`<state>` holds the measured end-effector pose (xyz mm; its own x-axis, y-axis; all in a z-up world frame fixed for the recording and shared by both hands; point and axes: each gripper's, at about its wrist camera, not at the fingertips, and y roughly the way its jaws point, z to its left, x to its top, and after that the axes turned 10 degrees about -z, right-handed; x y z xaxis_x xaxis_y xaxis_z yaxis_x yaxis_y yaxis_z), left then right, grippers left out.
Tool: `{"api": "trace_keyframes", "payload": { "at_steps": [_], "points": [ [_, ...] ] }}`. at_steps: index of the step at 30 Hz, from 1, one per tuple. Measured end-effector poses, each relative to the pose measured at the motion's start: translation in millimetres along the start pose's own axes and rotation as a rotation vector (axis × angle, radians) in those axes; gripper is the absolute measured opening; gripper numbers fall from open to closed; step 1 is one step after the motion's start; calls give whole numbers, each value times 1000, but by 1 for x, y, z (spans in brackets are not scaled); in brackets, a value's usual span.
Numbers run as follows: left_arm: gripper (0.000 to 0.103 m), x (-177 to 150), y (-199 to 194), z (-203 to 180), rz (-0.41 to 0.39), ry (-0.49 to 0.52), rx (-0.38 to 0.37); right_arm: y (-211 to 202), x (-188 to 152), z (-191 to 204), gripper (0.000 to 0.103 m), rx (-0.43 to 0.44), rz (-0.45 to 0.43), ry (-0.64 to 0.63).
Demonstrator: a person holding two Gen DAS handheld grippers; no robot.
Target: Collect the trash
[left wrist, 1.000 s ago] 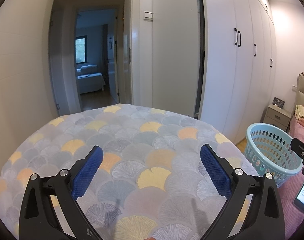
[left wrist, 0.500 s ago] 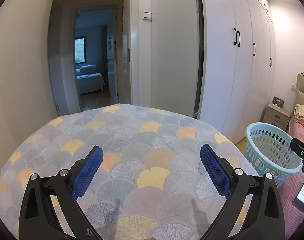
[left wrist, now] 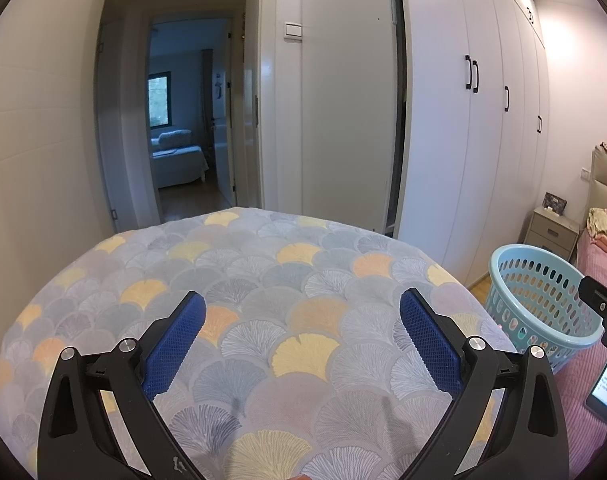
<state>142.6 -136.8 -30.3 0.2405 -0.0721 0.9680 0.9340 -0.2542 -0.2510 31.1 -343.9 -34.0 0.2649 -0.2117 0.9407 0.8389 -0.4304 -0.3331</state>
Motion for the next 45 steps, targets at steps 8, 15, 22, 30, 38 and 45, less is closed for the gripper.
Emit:
{"api": "trace_keyframes", "payload": {
  "at_steps": [8,15,22,30,38,45],
  "points": [
    [95,0,0,-1,0,0,0,0,-1,0,71,-1,1,3],
    [95,0,0,-1,0,2,0,0,-2,1,71,0,3,7],
    [95,-1,0,-1,0,3,-2,0,-2,1,71,2,4,8],
    [95,-1,2,-1,2,10,-6,2,-1,1,71,7,7,10],
    [95,-1,2,0,2,10,-7,3,0,2,71,9,6,10],
    [95,-1,2,-1,3,10,-7,3,0,3,71,10,9,12]
  ]
}}
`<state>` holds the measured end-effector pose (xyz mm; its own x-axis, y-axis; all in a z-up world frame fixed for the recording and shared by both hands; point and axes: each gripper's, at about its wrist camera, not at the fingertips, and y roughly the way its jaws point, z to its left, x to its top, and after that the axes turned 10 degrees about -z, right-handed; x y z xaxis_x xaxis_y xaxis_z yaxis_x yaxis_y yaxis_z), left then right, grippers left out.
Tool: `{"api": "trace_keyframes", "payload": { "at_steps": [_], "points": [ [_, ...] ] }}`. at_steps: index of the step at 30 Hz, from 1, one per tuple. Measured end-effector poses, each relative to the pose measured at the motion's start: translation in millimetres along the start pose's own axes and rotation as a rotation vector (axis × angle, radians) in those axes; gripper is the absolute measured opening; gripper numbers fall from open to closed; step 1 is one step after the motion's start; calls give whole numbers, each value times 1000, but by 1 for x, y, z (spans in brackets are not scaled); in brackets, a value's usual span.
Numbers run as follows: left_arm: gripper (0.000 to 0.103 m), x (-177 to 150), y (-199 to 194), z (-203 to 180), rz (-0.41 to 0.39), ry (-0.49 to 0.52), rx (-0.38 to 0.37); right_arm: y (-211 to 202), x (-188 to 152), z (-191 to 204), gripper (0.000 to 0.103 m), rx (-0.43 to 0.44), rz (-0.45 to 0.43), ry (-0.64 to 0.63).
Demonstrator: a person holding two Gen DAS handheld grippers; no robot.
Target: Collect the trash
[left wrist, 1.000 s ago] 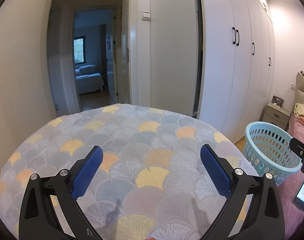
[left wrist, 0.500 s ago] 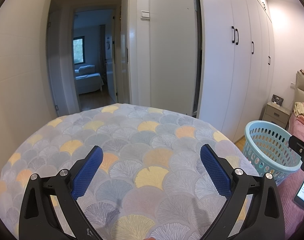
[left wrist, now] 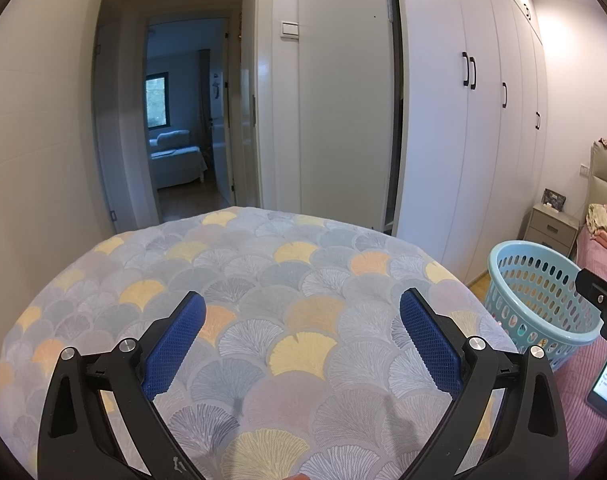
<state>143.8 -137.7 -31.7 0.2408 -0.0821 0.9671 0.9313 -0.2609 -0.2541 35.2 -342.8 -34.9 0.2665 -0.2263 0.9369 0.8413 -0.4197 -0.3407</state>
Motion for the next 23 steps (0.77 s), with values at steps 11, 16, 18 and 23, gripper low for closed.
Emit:
{"api": "trace_keyframes", "payload": {
  "at_steps": [11,16,18,23],
  "points": [
    [95,-1,4,6,10,-18,6,-3,12,5,71,2,-9,5],
    [95,0,4,7,15,-11,11,-8,19,7,71,-1,-23,4],
    [95,1,5,9,23,-18,6,-7,19,8,71,1,-16,4],
    [95,8,3,17,49,-34,16,-8,23,14,71,16,1,-5]
  ]
}}
